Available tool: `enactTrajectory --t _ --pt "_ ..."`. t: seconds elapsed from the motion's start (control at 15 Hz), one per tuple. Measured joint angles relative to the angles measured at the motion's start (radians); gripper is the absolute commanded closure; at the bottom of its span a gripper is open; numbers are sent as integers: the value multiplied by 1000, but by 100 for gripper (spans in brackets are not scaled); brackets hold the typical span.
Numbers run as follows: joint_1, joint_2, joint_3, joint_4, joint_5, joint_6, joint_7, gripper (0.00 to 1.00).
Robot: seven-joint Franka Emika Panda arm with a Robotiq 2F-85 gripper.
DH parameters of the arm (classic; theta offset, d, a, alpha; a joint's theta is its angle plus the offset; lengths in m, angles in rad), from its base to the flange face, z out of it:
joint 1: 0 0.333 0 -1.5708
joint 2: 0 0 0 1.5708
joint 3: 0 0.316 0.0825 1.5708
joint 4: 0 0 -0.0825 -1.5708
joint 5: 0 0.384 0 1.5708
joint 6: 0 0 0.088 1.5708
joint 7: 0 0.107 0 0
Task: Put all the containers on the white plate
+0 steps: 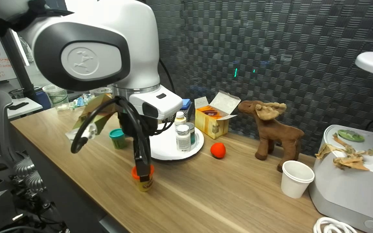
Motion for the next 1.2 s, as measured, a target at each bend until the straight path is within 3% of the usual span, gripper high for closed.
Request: enactTrajectory --t 0.4,0.67,1.2 --pt "2 -43 14 26 -9 -5 13 71" --pt "12 -74 60 95 -21 -82 19 71" --pt "60 62 110 303 -21 -257 19 71"
